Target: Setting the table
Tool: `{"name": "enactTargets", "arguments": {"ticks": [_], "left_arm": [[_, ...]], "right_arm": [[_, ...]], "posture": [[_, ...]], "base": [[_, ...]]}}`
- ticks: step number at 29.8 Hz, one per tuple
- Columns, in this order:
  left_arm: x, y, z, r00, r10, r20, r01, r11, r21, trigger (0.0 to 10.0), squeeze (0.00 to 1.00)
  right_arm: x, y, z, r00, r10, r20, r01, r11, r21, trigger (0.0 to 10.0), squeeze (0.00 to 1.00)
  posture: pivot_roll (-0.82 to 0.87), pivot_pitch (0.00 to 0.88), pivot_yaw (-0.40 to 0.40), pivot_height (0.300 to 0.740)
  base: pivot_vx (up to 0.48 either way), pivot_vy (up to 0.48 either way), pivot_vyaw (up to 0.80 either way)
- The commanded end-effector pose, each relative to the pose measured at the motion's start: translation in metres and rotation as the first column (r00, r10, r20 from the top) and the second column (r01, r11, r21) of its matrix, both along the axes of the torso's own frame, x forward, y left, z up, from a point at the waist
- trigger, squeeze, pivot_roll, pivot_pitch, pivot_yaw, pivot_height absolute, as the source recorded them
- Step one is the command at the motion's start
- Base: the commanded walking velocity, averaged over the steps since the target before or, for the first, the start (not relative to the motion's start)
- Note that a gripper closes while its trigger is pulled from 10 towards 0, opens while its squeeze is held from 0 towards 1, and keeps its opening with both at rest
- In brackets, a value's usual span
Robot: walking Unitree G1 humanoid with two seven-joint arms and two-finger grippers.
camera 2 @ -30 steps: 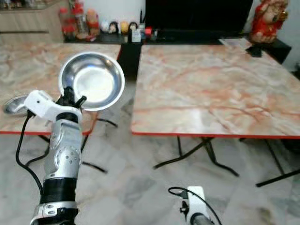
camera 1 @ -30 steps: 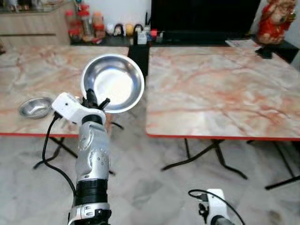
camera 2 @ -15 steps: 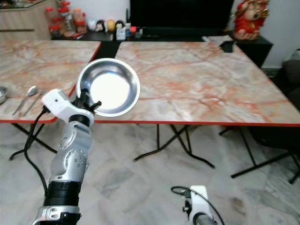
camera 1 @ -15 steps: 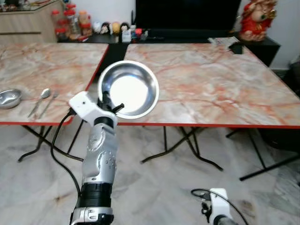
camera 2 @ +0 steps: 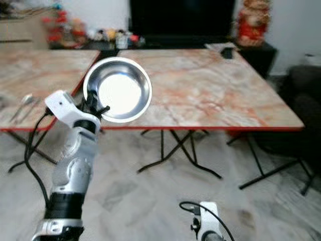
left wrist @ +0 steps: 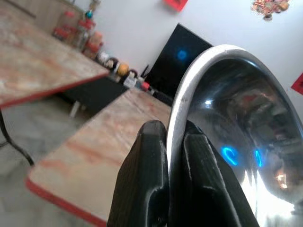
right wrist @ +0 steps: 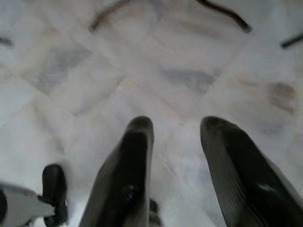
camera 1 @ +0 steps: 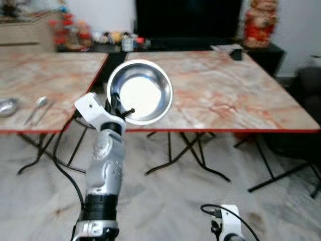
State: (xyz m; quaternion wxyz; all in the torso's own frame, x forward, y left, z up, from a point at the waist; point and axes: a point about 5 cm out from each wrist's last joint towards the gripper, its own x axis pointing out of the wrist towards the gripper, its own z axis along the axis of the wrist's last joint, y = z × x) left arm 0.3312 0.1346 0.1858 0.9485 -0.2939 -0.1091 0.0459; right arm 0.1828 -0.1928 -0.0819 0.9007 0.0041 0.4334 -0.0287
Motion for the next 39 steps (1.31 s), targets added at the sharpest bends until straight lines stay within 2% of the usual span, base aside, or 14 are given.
{"name": "enactTargets", "arguments": {"ticks": [1, 19, 27, 31, 34, 39], "left_arm": [[0.001, 0.001, 0.015, 0.998, -0.002, 0.055, 0.000, 0.999, 0.035, 10.0, 0.00], [-0.002, 0.001, 0.015, 0.998, -0.004, 0.063, 0.001, 0.999, 0.046, 10.0, 0.00], [0.000, -0.008, 0.016, 0.996, -0.059, 0.062, 0.056, 0.997, 0.045, 10.0, 0.00], [0.000, -0.011, 0.015, 0.995, -0.084, 0.055, 0.081, 0.995, 0.050, 10.0, 0.00], [-0.001, -0.020, 0.013, 0.987, -0.155, 0.045, 0.151, 0.986, 0.074, 10.0, 0.00], [-0.001, -0.024, 0.013, 0.986, -0.161, 0.041, 0.158, 0.985, 0.073, 10.0, 0.00]], "right_arm": [[0.011, 0.005, 0.005, 0.999, 0.010, 0.032, -0.010, 1.000, 0.002, 10.0, 0.00], [0.012, 0.007, 0.005, 0.999, 0.027, 0.033, -0.027, 1.000, 0.004, 10.0, 0.00], [0.010, 0.009, 0.004, 0.999, 0.023, 0.028, -0.023, 1.000, 0.008, 10.0, 0.00], [0.010, 0.009, 0.004, 0.999, 0.023, 0.025, -0.023, 1.000, 0.008, 10.0, 0.00], [0.009, 0.009, 0.003, 0.999, 0.024, 0.021, -0.024, 1.000, 0.008, 10.0, 0.00], [0.010, 0.009, 0.004, 0.999, 0.023, 0.023, -0.024, 1.000, 0.008, 10.0, 0.00]], "posture": [[-0.04, 0.000, -0.008, 0.732], [-0.03, 0.000, -0.013, 0.732], [-0.03, 0.000, -0.003, 0.732], [-0.03, 0.000, -0.004, 0.732], [-0.03, 0.000, -0.005, 0.732], [-0.03, 0.000, -0.005, 0.732]], "base": [[0.431, 0.000, 0.00], [0.436, 0.000, 0.00], [0.422, 0.000, 0.00], [0.000, 0.000, 0.00], [0.000, 0.000, 0.00], [0.000, 0.000, 0.00]]}}
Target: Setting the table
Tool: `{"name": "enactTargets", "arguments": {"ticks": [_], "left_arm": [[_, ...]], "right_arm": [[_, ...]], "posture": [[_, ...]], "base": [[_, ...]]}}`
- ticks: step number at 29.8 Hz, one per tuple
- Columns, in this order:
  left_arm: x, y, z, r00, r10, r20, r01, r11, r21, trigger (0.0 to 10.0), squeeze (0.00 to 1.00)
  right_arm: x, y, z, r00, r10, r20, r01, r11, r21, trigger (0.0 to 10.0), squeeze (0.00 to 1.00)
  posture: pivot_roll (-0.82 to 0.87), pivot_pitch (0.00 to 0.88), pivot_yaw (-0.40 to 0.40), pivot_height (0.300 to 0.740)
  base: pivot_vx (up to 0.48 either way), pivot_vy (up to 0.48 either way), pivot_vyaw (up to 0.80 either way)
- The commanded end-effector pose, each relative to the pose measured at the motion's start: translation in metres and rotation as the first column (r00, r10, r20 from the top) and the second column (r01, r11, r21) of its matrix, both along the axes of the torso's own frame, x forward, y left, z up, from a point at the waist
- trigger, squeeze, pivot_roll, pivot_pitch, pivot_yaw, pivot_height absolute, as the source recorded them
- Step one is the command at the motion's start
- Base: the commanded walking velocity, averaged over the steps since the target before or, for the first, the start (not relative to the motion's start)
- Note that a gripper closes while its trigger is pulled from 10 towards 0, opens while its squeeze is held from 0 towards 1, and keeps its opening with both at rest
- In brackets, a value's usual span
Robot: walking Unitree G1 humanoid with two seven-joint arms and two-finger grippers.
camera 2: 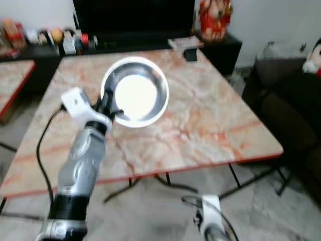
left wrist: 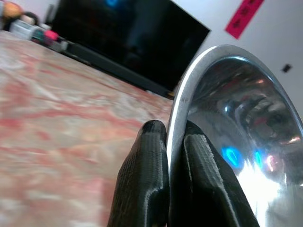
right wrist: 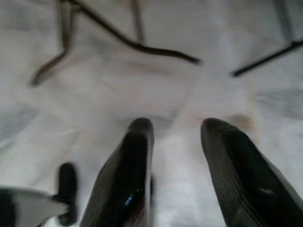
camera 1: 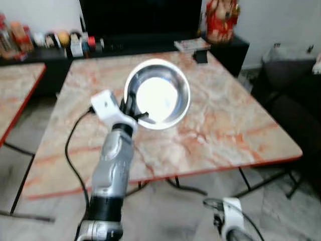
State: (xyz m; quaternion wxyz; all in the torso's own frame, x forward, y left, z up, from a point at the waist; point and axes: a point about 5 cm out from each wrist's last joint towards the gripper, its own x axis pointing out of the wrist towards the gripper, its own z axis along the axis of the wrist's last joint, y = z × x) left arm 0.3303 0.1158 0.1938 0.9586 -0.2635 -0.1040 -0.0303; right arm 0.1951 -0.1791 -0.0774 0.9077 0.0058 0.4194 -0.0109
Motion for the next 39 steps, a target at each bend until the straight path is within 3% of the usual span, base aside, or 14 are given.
{"name": "enactTargets", "arguments": {"ticks": [1, 11, 25, 39], "left_arm": [[0.000, -0.005, 0.005, 1.000, -0.020, 0.016, 0.020, 1.000, -0.011, 10.0, 0.00], [0.000, 0.001, 0.005, 1.000, 0.017, 0.016, -0.016, 1.000, -0.008, 10.0, 0.00], [0.000, 0.005, 0.004, 0.999, 0.039, 0.014, -0.039, 0.999, -0.012, 10.0, 0.00], [0.001, 0.007, 0.002, 0.999, 0.047, -0.004, -0.047, 0.999, -0.013, 10.0, 0.00]], "right_arm": [[-0.002, -0.005, -0.001, 1.000, -0.009, -0.007, 0.009, 1.000, -0.009, 10.0, 0.00], [-0.001, -0.006, 0.000, 1.000, -0.010, -0.004, 0.010, 1.000, -0.012, 10.0, 0.00], [-0.001, -0.006, 0.000, 1.000, -0.004, -0.005, 0.004, 1.000, -0.015, 10.0, 0.00], [-0.001, -0.006, 0.000, 1.000, -0.001, -0.008, 0.001, 1.000, -0.015, 10.0, 0.00]], "posture": [[-0.03, 0.000, -0.005, 0.732], [-0.04, 0.000, -0.005, 0.732], [-0.04, 0.000, -0.007, 0.732], [-0.04, 0.000, -0.007, 0.732]], "base": [[0.000, 0.000, 0.00], [0.000, -0.166, 0.00], [0.282, -0.365, 0.00], [0.000, 0.000, 0.00]]}}
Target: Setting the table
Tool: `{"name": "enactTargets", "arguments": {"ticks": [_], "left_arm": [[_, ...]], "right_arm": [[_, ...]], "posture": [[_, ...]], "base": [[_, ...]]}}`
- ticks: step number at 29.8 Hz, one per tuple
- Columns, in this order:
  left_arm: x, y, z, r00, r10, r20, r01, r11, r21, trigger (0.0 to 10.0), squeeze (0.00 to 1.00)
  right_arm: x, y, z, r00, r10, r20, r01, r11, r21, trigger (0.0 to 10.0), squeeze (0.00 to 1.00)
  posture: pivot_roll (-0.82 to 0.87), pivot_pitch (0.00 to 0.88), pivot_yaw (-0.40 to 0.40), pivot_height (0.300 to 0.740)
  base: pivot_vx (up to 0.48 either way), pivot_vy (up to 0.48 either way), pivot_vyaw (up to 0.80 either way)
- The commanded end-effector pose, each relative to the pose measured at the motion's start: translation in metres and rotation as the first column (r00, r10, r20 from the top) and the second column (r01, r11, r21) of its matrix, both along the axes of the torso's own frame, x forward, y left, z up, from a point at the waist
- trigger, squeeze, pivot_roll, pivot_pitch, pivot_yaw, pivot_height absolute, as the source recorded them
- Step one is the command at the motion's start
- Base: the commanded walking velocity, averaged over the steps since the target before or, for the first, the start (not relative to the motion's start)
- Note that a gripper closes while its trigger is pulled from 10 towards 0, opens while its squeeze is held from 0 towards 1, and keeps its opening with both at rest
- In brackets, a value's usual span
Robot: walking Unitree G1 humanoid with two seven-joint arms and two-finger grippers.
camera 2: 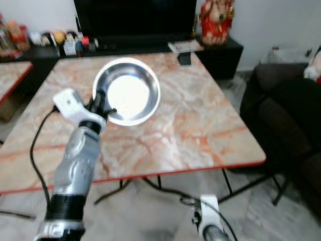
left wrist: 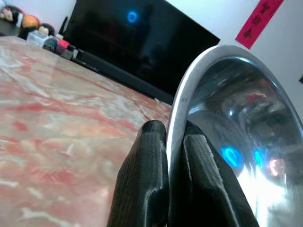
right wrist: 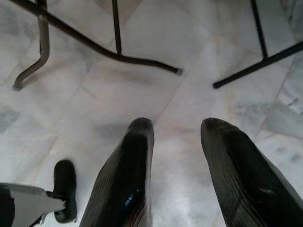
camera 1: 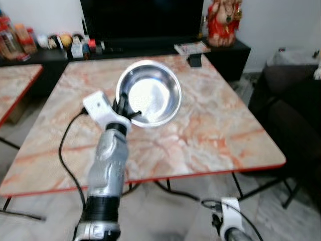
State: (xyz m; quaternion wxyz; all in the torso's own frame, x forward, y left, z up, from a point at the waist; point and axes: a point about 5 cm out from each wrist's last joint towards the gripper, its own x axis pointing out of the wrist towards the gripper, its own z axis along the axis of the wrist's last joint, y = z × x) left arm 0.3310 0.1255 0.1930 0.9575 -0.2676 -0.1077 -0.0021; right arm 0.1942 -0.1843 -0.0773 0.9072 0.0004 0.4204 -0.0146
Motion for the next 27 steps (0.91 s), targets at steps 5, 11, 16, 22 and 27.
{"name": "enactTargets", "arguments": {"ticks": [5, 11, 16, 22, 27], "left_arm": [[0.000, -0.004, 0.002, 1.000, -0.010, -0.004, 0.010, 1.000, 0.004, 10.0, 0.00], [0.004, -0.009, -0.023, 0.980, -0.052, -0.190, 0.019, 0.985, -0.171, 10.0, 0.00], [0.006, -0.019, -0.032, 0.965, -0.094, -0.244, 0.038, 0.974, -0.225, 10.0, 0.00], [0.008, -0.028, -0.042, 0.943, -0.117, -0.313, 0.071, 0.985, -0.156, 10.0, 0.00], [0.012, -0.031, -0.055, 0.896, -0.136, -0.422, 0.065, 0.982, -0.178, 10.0, 0.00]], "right_arm": [[-0.001, -0.001, 0.000, 1.000, 0.001, -0.007, -0.001, 1.000, -0.001, 10.0, 0.00], [-0.002, 0.001, -0.002, 1.000, 0.002, -0.014, -0.002, 1.000, 0.003, 10.0, 0.00], [-0.002, 0.002, -0.002, 1.000, 0.001, -0.014, -0.001, 1.000, 0.004, 10.0, 0.00], [-0.002, 0.002, -0.001, 1.000, 0.001, -0.013, -0.001, 1.000, 0.005, 10.0, 0.00], [-0.001, 0.002, -0.001, 1.000, 0.003, -0.018, -0.003, 1.000, 0.003, 10.0, 0.00]], "posture": [[-0.04, 0.000, -0.007, 0.732], [-0.04, 0.000, 0.000, 0.732], [-0.04, 0.000, 0.003, 0.732], [-0.04, 0.000, 0.001, 0.732], [-0.04, 0.000, 0.004, 0.732]], "base": [[0.000, 0.000, 0.00], [0.000, 0.000, 0.00], [0.000, 0.000, 0.00], [0.000, 0.000, 0.00], [0.000, 0.000, 0.00]]}}
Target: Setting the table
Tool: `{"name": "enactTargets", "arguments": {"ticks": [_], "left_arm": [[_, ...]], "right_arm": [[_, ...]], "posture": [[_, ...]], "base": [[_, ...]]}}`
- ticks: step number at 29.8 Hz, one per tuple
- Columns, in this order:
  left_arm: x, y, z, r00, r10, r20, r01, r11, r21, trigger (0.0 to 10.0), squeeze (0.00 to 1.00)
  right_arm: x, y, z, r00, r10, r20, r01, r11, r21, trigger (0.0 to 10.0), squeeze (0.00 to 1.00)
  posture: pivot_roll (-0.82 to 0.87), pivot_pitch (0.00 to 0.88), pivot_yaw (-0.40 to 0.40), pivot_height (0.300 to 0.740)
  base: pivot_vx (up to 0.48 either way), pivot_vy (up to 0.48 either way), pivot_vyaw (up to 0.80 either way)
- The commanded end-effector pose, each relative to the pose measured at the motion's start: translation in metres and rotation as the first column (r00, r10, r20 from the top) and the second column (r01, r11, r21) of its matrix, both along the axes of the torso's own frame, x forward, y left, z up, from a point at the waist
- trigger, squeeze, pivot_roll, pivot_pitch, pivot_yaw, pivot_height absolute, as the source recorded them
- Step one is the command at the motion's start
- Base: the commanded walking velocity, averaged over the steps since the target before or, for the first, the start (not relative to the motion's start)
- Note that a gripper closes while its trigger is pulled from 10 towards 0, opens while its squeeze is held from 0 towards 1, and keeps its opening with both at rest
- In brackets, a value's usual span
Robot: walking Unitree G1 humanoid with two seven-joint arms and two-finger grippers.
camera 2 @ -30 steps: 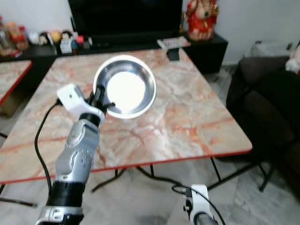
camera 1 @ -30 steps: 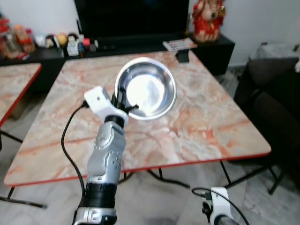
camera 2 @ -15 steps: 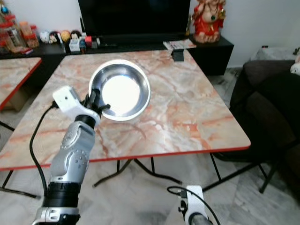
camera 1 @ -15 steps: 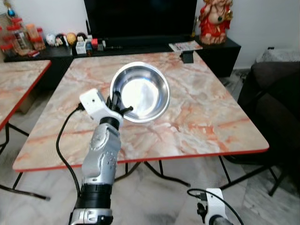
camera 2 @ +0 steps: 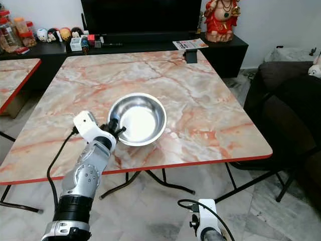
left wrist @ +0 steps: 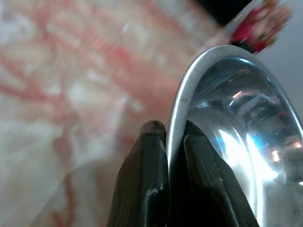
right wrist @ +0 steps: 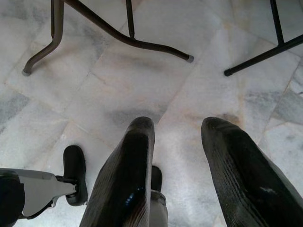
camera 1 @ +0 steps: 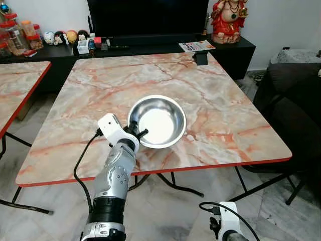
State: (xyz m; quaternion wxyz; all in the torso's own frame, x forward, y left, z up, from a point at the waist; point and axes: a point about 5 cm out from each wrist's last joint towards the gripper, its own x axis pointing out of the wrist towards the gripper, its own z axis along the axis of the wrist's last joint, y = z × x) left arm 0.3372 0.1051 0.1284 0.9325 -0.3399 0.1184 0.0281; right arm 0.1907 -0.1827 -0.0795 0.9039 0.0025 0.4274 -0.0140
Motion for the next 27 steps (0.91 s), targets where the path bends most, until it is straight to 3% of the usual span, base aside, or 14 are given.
{"name": "enactTargets", "arguments": {"ticks": [1, 13, 14, 18, 27], "left_arm": [[0.006, -0.011, 0.009, 1.000, -0.025, -0.007, 0.025, 1.000, -0.013, 10.0, 0.00], [0.009, -0.020, 0.009, 0.998, -0.061, -0.027, 0.060, 0.997, -0.053, 10.0, 0.00], [0.011, -0.036, 0.013, 0.994, -0.097, -0.040, 0.094, 0.993, -0.070, 10.0, 0.00], [0.012, -0.050, 0.009, 0.987, -0.141, -0.082, 0.136, 0.988, -0.069, 10.0, 0.00], [0.017, -0.059, 0.015, 0.985, -0.158, -0.067, 0.152, 0.985, -0.087, 10.0, 0.00]], "right_arm": [[0.002, 0.001, 0.001, 1.000, 0.004, -0.003, -0.004, 1.000, -0.001, 10.0, 0.00], [0.002, 0.001, 0.001, 1.000, 0.001, -0.001, -0.001, 1.000, 0.003, 10.0, 0.00], [0.001, 0.003, 0.000, 1.000, -0.002, 0.000, 0.002, 1.000, 0.007, 10.0, 0.00], [0.000, 0.004, 0.000, 1.000, -0.006, -0.002, 0.006, 1.000, 0.009, 10.0, 0.00], [0.001, 0.006, 0.000, 1.000, -0.010, 0.001, 0.010, 1.000, 0.013, 10.0, 0.00]], "posture": [[-0.04, 0.000, 0.004, 0.732], [-0.04, 0.000, 0.007, 0.732], [-0.05, 0.000, 0.015, 0.732], [-0.05, 0.000, 0.019, 0.732], [-0.05, 0.000, 0.026, 0.732]], "base": [[0.000, 0.000, 0.00], [0.000, 0.000, 0.00], [0.000, 0.000, 0.00], [0.000, 0.000, 0.00], [0.000, 0.000, 0.00]]}}
